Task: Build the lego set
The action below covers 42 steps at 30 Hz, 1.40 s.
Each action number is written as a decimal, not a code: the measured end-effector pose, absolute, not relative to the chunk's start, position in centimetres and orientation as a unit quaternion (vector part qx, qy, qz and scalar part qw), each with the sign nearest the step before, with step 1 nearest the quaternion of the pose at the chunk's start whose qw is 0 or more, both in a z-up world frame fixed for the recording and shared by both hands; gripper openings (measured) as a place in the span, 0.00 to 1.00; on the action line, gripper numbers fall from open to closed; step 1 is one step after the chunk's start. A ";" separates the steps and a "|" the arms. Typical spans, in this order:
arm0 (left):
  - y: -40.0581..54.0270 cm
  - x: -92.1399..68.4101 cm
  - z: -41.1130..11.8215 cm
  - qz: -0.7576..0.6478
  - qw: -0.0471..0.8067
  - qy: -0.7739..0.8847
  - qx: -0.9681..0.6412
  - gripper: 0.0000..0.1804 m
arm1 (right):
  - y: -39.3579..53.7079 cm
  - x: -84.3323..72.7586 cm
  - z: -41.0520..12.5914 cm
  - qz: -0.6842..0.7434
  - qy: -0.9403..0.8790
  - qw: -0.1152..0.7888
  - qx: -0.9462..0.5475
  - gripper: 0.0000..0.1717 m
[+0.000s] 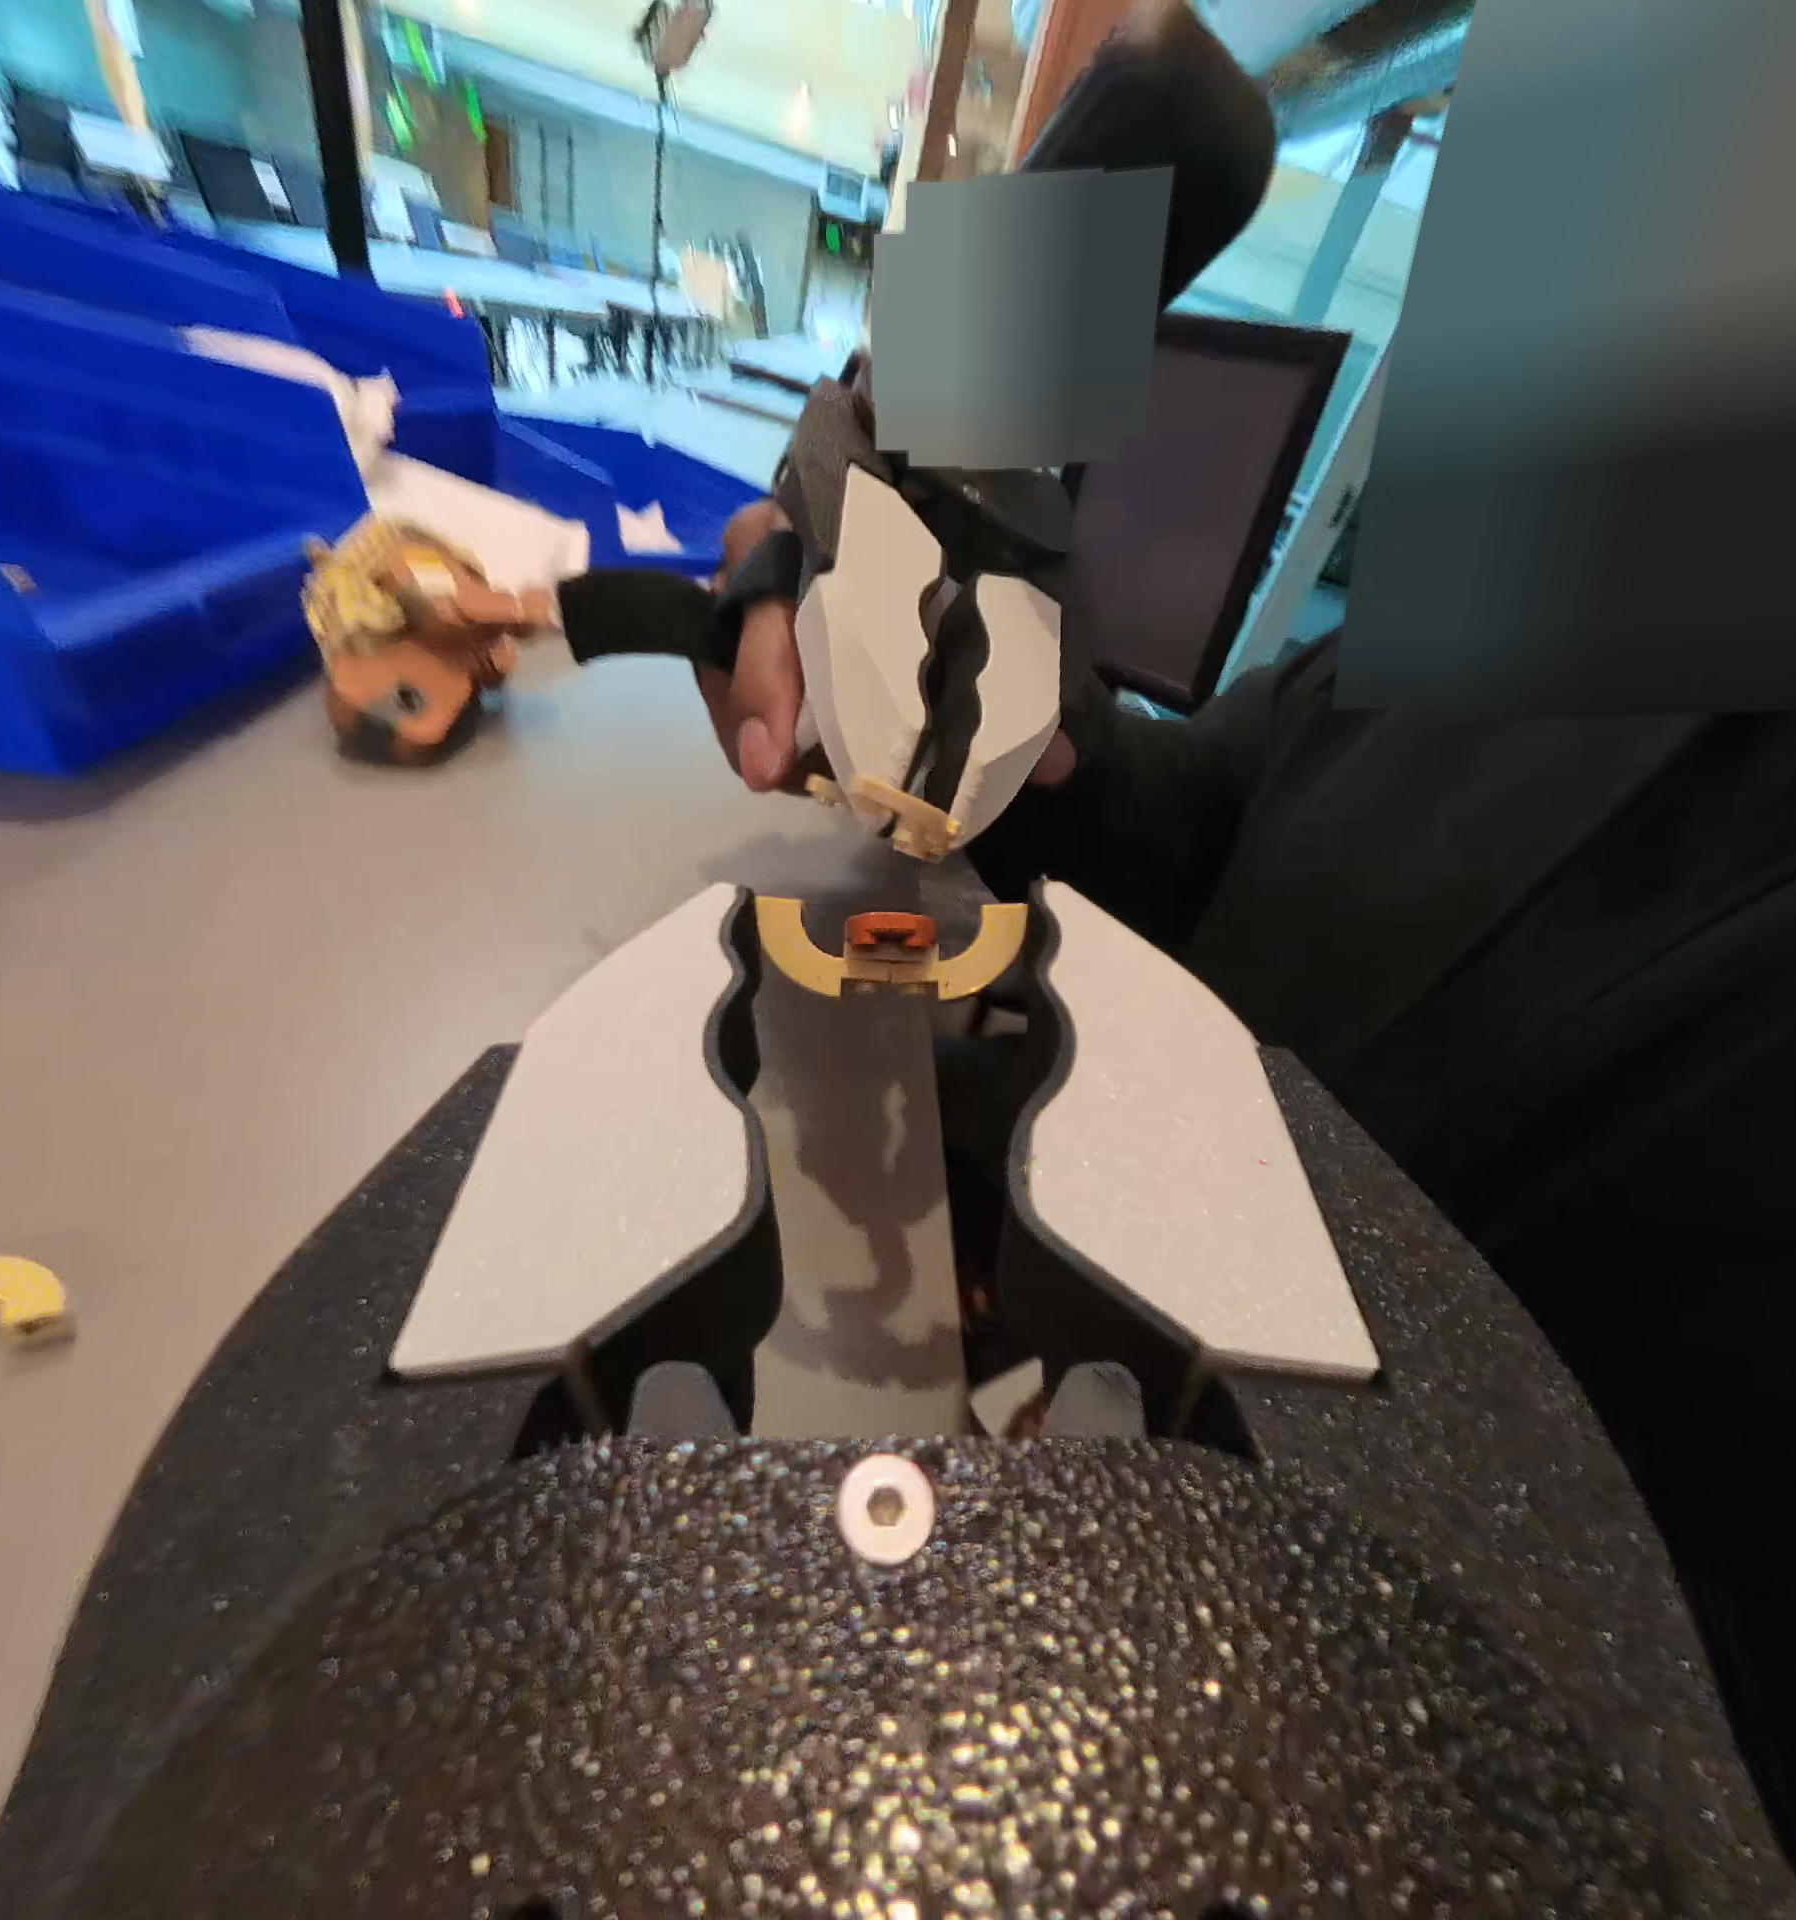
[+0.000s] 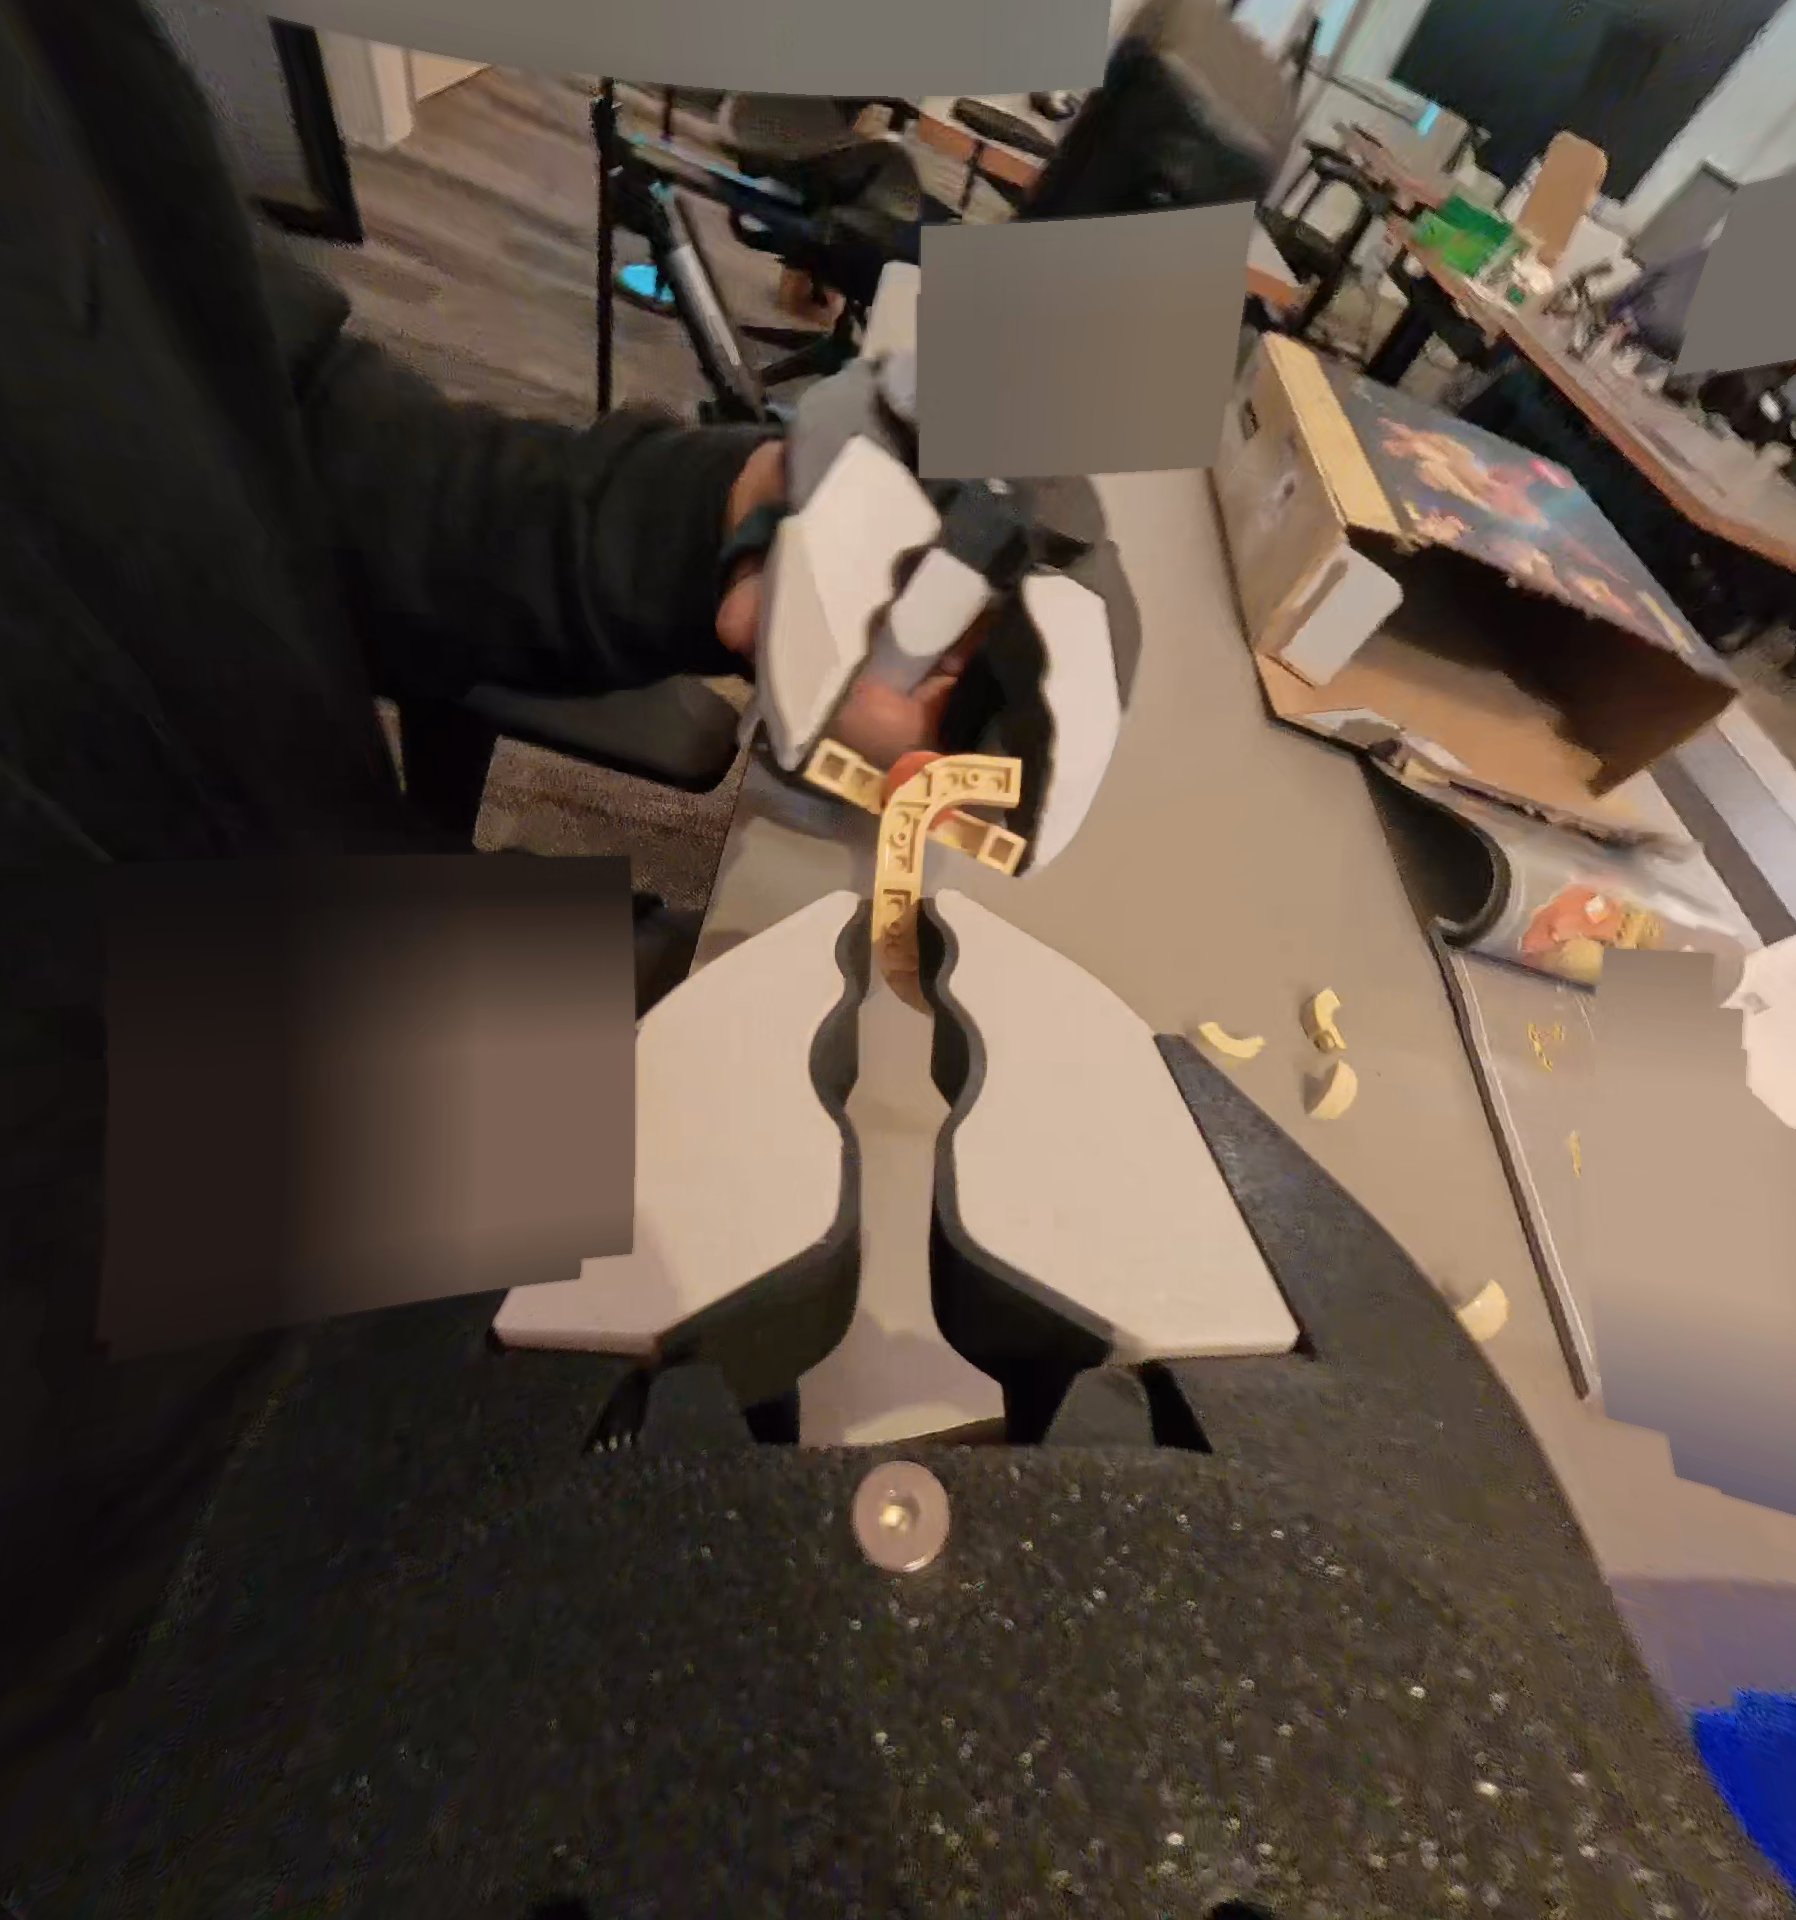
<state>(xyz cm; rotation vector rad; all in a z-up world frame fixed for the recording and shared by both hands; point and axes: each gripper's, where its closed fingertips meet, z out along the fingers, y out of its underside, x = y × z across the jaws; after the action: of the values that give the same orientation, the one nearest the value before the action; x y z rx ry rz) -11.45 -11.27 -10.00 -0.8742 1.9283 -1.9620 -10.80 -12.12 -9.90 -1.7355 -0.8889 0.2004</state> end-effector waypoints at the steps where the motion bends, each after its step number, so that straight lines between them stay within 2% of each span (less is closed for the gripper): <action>1: -11.2 -11.5 -9.6 -0.677 0.159 0.660 -0.284 0.27 | -11.8 -10.5 -9.3 0.088 -0.353 0.559 -0.745 0.05; 4: -11.1 -11.9 -8.4 -0.660 0.298 0.652 -0.224 0.27 | -11.6 -10.4 -8.2 0.119 -0.287 0.565 -0.765 0.05; 7: -11.3 -12.3 -8.0 -0.633 0.400 0.634 -0.194 0.27 | -12.0 -11.5 -7.8 0.156 -0.259 0.562 -0.770 0.05; 13: -12.0 -13.9 -7.2 -0.625 0.479 0.597 -0.154 0.27 | -12.8 -14.2 -8.2 0.153 -0.300 0.556 -0.760 0.05; 17: -12.9 -14.7 -7.4 -0.640 0.438 0.614 -0.145 0.27 | -13.9 -15.7 -7.9 0.140 -0.356 0.564 -0.732 0.04; 23: -13.5 -16.3 -6.7 -0.717 0.294 0.612 -0.158 0.27 | -15.4 -16.5 -7.6 0.070 -0.464 0.564 -0.679 0.05; 27: -14.2 -17.0 -7.1 -0.727 0.225 0.629 -0.160 0.27 | -15.6 -16.6 -7.7 0.017 -0.526 0.543 -0.654 0.05; 38: -16.1 -19.1 -8.2 -0.738 0.007 0.660 -0.140 0.27 | -16.9 -19.4 -8.8 -0.016 -0.645 0.477 -0.597 0.04; 42: -16.6 -20.0 -8.3 -0.736 -0.005 0.668 -0.113 0.27 | -17.3 -20.2 -9.0 -0.001 -0.650 0.485 -0.585 0.04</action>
<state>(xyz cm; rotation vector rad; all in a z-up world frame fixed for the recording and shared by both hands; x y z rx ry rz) -20.00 -16.64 -8.27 -0.3566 2.1041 -2.3197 -20.25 -17.30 -9.04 -1.4245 -1.5835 -0.0013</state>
